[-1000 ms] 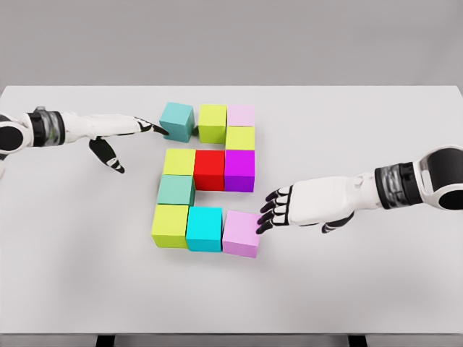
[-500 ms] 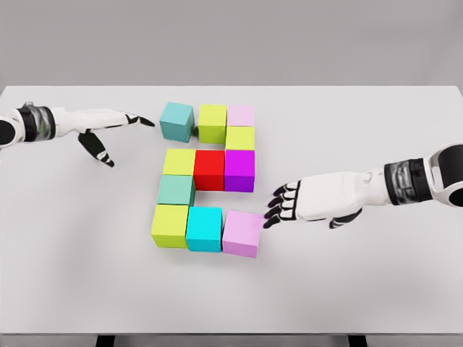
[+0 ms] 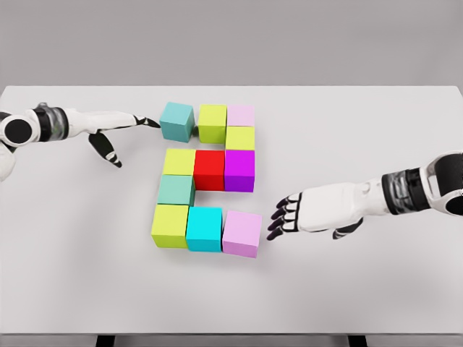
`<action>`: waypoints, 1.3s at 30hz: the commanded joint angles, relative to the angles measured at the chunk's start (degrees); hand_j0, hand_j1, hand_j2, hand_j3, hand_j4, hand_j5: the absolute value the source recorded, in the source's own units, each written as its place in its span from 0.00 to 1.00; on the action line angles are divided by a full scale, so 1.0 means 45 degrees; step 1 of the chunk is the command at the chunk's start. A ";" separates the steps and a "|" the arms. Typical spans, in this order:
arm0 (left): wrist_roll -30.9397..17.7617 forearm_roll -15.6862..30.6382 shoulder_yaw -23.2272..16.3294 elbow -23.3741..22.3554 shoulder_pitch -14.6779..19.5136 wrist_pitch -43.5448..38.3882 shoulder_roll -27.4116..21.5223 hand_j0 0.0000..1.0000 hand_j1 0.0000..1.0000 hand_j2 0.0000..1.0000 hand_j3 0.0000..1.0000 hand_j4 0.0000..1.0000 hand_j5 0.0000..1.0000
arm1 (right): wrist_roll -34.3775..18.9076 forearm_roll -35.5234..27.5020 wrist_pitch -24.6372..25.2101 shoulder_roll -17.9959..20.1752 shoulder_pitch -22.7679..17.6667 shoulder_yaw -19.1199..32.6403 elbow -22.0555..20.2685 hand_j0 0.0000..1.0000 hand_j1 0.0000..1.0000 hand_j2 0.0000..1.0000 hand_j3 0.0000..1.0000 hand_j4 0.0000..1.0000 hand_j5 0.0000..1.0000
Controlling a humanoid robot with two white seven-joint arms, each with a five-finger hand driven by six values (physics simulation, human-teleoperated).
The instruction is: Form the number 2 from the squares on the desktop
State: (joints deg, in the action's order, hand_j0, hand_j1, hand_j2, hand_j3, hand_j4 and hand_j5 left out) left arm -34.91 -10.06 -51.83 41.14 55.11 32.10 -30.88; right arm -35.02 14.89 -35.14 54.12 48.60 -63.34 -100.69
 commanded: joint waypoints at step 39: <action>0.0005 0.0028 0.0093 -0.0119 0.0352 -0.0492 0.0611 1.00 1.00 1.00 1.00 1.00 1.00 | 0.0004 -0.0223 0.0031 -0.0366 0.0742 0.0755 0.1632 1.00 1.00 1.00 1.00 1.00 1.00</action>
State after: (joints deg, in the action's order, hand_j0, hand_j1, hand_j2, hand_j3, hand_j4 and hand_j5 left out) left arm -34.91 -10.25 -51.54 40.55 56.69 30.06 -28.61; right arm -35.02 14.51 -35.13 52.36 51.94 -61.36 -96.07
